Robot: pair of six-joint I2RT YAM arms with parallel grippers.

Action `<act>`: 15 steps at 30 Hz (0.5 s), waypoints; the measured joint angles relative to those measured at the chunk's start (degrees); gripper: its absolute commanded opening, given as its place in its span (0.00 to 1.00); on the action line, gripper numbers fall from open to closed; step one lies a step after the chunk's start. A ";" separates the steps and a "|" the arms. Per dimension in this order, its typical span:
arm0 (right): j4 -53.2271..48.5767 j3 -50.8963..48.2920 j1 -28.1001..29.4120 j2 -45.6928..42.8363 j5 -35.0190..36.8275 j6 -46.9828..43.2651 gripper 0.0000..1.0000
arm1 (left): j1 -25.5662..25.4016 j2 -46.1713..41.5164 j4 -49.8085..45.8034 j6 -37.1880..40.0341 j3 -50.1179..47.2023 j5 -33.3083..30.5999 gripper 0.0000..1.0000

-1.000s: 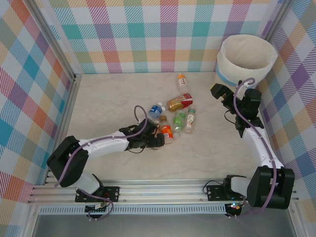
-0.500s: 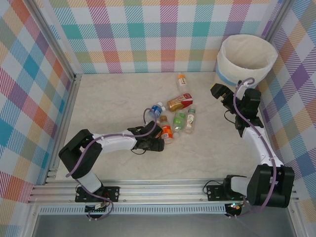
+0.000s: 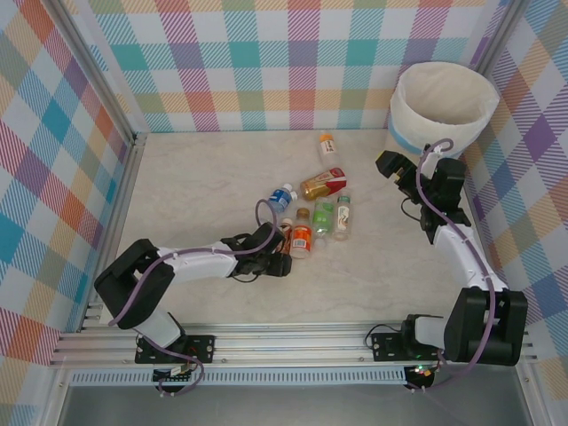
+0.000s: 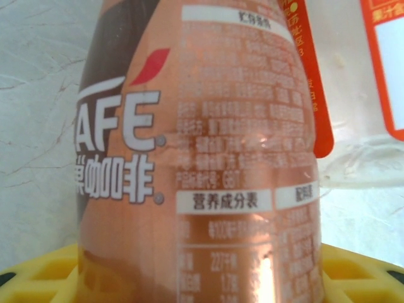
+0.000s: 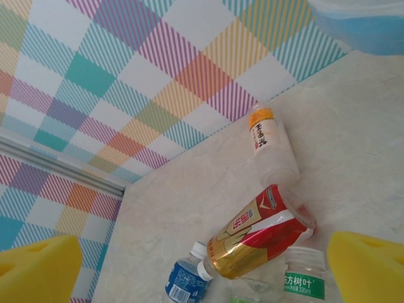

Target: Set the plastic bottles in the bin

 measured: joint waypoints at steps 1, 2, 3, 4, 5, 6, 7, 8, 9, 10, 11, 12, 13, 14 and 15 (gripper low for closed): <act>-0.02 0.00 0.81 0.11 -0.28 -0.76 1.00 | 0.00 -0.79 0.83 0.02 -0.59 0.28 0.49; -0.04 0.00 1.84 0.20 -0.70 -1.66 1.00 | 0.00 -1.75 1.53 0.13 -1.20 0.39 0.49; -0.04 0.00 2.95 0.31 -1.14 -2.49 1.00 | 0.00 -2.73 1.90 0.37 -1.62 0.61 0.49; -0.04 0.00 3.91 0.39 -1.55 -3.17 1.00 | 0.00 -3.76 2.45 0.90 -2.03 0.83 0.48; -0.04 0.00 5.07 0.57 -2.05 -3.78 1.00 | 0.00 -4.94 2.99 1.51 -2.32 1.05 0.48; 0.00 0.00 6.32 0.79 -2.45 -4.46 1.00 | 0.00 -6.05 3.65 2.10 -2.38 1.38 0.48; -0.02 0.00 7.37 1.07 -2.62 -4.85 1.00 | 0.00 -7.04 4.61 2.78 -2.43 1.57 0.48; -0.02 0.00 8.70 1.46 -2.73 -5.22 1.00 | 0.00 -8.02 5.84 3.30 -2.47 1.88 0.49; -0.02 0.00 9.68 1.86 -2.71 -5.33 1.00 | 0.00 -8.79 7.02 3.85 -2.47 2.16 0.49; 0.13 0.00 10.75 2.34 -2.73 -5.49 1.00 | 0.00 -9.53 8.72 4.44 -2.47 2.62 0.49; 0.44 -0.02 11.67 2.95 -2.82 -5.46 1.00 | 0.00 -9.94 10.56 4.83 -2.47 3.06 0.49; 0.81 -0.02 12.48 3.48 -3.19 -5.18 1.00 | 0.00 -10.05 12.11 5.05 -2.47 3.48 0.49; 1.14 -0.02 13.18 4.09 -3.91 -4.81 1.00 | 0.00 -10.03 13.77 5.31 -2.45 4.07 0.49; 1.40 -0.02 13.84 4.70 -4.74 -4.55 1.00 | 0.00 -9.86 15.21 5.55 -2.36 4.81 0.49; 1.44 0.00 14.38 5.22 -5.42 -4.35 1.00 | 0.00 -9.57 16.06 5.64 -2.10 5.35 0.49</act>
